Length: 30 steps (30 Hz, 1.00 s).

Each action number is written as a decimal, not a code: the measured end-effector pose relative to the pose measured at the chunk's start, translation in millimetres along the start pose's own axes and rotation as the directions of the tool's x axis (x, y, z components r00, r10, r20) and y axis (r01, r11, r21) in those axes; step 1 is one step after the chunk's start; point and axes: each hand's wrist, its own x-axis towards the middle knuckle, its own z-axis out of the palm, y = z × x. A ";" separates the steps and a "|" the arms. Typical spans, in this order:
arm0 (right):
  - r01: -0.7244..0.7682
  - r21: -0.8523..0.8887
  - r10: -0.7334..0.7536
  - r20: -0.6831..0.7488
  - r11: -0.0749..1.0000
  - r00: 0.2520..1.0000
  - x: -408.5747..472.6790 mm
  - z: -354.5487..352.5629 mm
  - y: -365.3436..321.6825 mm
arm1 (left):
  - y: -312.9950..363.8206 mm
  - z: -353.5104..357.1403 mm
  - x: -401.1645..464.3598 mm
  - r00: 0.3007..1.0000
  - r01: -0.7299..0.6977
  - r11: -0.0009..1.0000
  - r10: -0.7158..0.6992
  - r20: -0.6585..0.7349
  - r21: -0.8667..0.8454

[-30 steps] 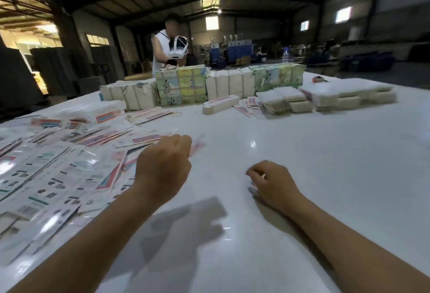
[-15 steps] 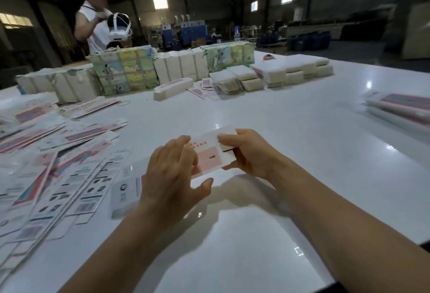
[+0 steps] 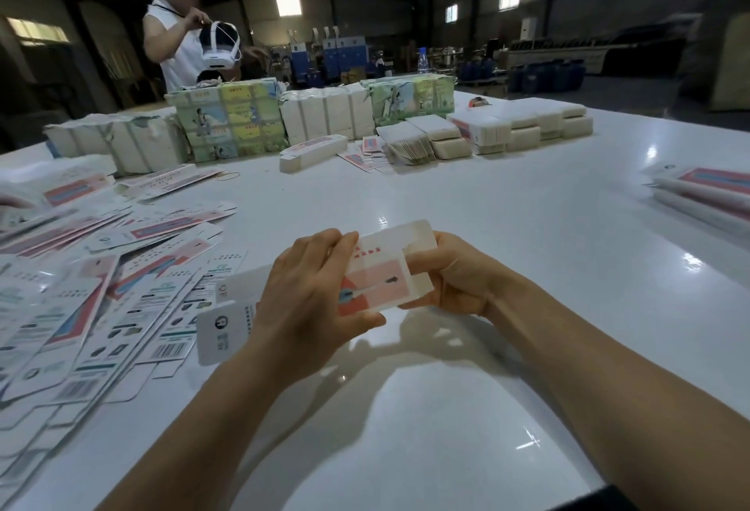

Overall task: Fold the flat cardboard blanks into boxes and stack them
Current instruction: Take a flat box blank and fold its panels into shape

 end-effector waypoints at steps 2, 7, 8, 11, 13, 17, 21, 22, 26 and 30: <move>0.012 -0.062 -0.013 -0.019 0.998 1.000 0.1 1.5 2.7 | 0.7 -0.5 -1.2 1.000 -0.001 1.000 0.001 0.006 0.008; -0.001 -0.147 -0.011 -0.083 0.989 0.997 3.3 1.4 9.6 | 2.0 0.9 -3.8 0.999 -0.011 0.999 0.010 0.037 0.038; -0.012 -0.149 -0.002 -0.095 0.989 0.995 3.9 0.4 9.9 | 2.7 1.0 -4.2 0.999 -0.009 0.999 0.007 0.053 0.036; -0.040 -0.171 0.022 -0.111 0.985 0.994 3.7 -1.3 8.1 | 3.6 1.9 -3.5 0.997 -0.013 0.998 0.009 0.076 0.053; -0.045 -0.169 0.028 -0.098 0.985 0.995 3.5 -1.4 7.3 | 4.4 2.0 -2.2 0.996 -0.014 0.997 0.008 0.085 0.070; -0.093 -0.270 0.069 -0.095 0.958 0.993 2.3 1.1 7.4 | 7.5 -0.9 -1.3 1.000 0.029 0.999 -0.029 0.010 0.033; -0.107 -0.258 0.078 -0.121 0.960 0.990 2.8 -3.4 6.8 | 7.1 3.7 2.5 0.999 0.039 0.999 -0.039 -0.004 0.037; -0.117 -0.238 0.084 -0.144 0.964 0.986 2.9 -4.8 6.4 | 6.9 5.8 3.9 0.999 0.038 0.998 -0.038 -0.011 0.042; -0.148 -0.121 0.117 -0.230 0.982 0.966 2.3 -2.3 0.8 | 6.9 11.6 8.6 0.998 0.051 0.996 -0.049 -0.035 0.079; 0.043 -0.155 -0.119 -0.520 0.987 0.846 0.7 2.4 -3.5 | 4.2 12.8 10.2 0.988 0.156 0.982 -0.152 -0.037 0.103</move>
